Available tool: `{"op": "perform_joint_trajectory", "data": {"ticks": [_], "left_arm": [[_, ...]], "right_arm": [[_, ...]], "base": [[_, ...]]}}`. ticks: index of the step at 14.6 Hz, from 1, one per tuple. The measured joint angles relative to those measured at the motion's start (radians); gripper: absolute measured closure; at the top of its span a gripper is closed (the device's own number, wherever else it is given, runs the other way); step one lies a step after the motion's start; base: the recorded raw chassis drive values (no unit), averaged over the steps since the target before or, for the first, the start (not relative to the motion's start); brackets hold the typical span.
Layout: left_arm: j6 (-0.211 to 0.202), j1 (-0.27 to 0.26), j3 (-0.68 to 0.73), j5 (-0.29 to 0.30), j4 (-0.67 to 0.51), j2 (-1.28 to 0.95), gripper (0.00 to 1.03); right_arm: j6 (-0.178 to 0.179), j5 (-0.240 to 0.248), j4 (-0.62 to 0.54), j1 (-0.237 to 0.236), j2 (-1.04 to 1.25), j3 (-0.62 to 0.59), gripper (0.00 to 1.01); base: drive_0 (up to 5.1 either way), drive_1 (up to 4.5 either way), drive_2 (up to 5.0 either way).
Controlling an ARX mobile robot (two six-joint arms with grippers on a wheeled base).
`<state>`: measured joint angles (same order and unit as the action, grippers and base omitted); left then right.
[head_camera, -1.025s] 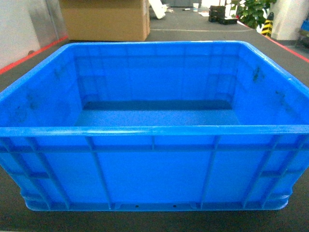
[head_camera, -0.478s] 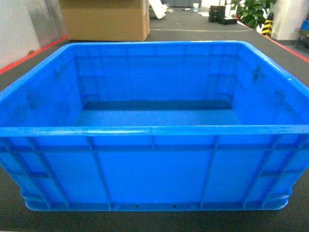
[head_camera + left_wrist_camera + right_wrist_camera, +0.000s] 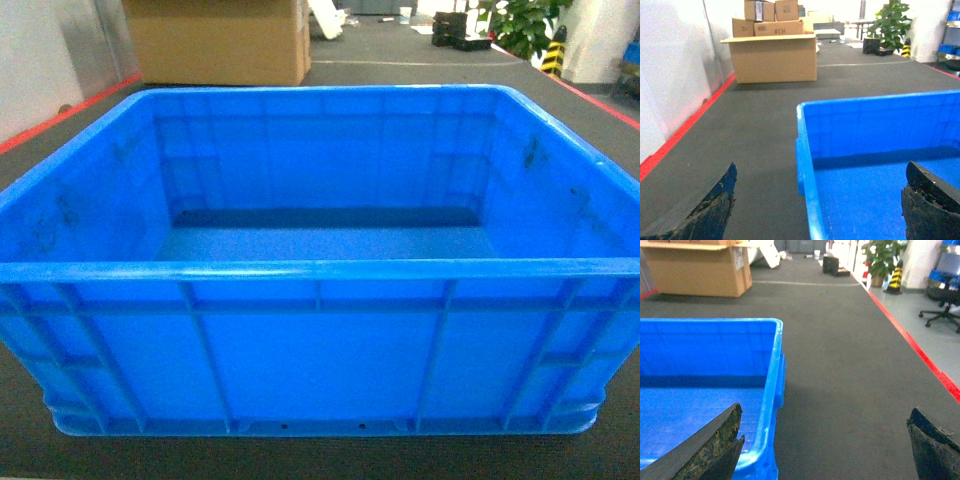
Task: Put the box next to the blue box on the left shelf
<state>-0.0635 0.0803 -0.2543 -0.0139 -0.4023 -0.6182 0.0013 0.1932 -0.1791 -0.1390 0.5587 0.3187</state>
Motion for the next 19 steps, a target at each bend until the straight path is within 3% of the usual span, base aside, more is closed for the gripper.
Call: {"op": "perform_joint_trajectory", "data": {"ticks": [1, 2, 3, 5, 8, 11, 14, 15, 19], "left_arm": [[-0.01, 0.012, -0.085, -0.013, -0.085, -0.167, 0.05], [-0.01, 0.023, -0.273, -0.047, -0.17, -0.5, 0.05], [-0.017, 0.028, -0.409, -0.088, -0.151, -0.718, 0.05], [-0.014, 0.038, -0.462, -0.092, -0.071, -0.85, 0.05], [0.043, 0.043, -0.533, -0.078, 0.15, -0.901, 0.05], [0.063, 0.043, -0.589, -0.08, 0.233, -0.937, 0.05], [0.093, 0.048, -0.616, -0.068, 0.33, -0.959, 0.05], [0.096, 0.05, -0.618, -0.063, 0.349, -0.961, 0.05], [0.114, 0.048, -0.635, -0.064, 0.397, -0.971, 0.36]], "right_arm": [[0.014, -0.056, 0.028, 0.034, 0.15, 0.106, 0.03], [0.032, -0.135, 0.084, 0.048, 0.452, 0.315, 0.03], [0.068, -0.194, 0.149, 0.055, 0.678, 0.473, 0.03], [0.127, -0.257, 0.229, 0.055, 0.855, 0.571, 0.03], [0.157, -0.283, 0.3, 0.054, 0.98, 0.64, 0.03], [0.163, -0.288, 0.327, 0.053, 1.022, 0.679, 0.03], [0.174, -0.295, 0.336, 0.021, 1.083, 0.692, 0.03], [0.179, -0.294, 0.335, 0.021, 1.084, 0.692, 0.07], [0.181, -0.287, 0.328, 0.021, 1.084, 0.692, 0.39]], "base": [[0.0, 0.0, 0.0], [0.0, 0.0, 0.0], [0.0, 0.0, 0.0], [0.0, 0.0, 0.0], [0.0, 0.0, 0.0], [0.0, 0.0, 0.0], [0.0, 0.0, 0.0], [0.0, 0.0, 0.0], [0.0, 0.0, 0.0]]}}
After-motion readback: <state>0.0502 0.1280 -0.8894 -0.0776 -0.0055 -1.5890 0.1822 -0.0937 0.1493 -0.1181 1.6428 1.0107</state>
